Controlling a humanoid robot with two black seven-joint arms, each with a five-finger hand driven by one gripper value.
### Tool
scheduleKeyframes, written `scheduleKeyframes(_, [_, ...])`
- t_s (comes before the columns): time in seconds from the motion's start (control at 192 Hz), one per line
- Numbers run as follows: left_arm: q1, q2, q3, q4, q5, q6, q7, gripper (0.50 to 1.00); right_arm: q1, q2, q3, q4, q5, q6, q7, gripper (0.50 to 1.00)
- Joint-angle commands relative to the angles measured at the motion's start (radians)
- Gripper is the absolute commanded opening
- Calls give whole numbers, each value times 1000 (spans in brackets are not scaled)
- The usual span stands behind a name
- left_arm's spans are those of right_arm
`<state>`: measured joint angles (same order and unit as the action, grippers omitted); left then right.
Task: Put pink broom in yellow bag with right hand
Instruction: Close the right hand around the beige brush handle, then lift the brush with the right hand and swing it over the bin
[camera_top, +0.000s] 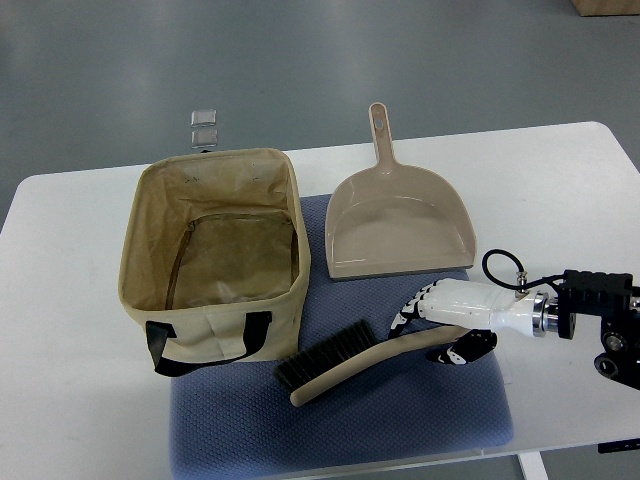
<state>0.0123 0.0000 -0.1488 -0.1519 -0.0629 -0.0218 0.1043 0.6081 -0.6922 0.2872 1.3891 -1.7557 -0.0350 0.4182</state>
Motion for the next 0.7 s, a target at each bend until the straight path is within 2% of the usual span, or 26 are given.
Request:
scheduleKeyframes(0.0, [0,0,0,0,0,0,0,1000,-2,2,0,-5,-5,-17,-12,656])
scheduleKeyframes(0.042, [0,0,0,0,0,-1,0,1000,-4,2,0,-5,-7,-23,-13,648])
scheduleKeyframes(0.115, [0,0,0,0,0,0,0,1000,-4,0,0,-5,-8,-29,-16,605])
scheduleKeyframes(0.219, [0,0,0,0,0,0,0,1000,1,-1,0,-7,-7,-45,-16,500])
scheduleKeyframes(0.522, [0,0,0,0,0,0,0,1000,21,-16,23,-53,18,-172,-15,500])
scheduleKeyframes(0.695, [0,0,0,0,0,0,0,1000,82,-50,66,-85,162,-167,-12,500])
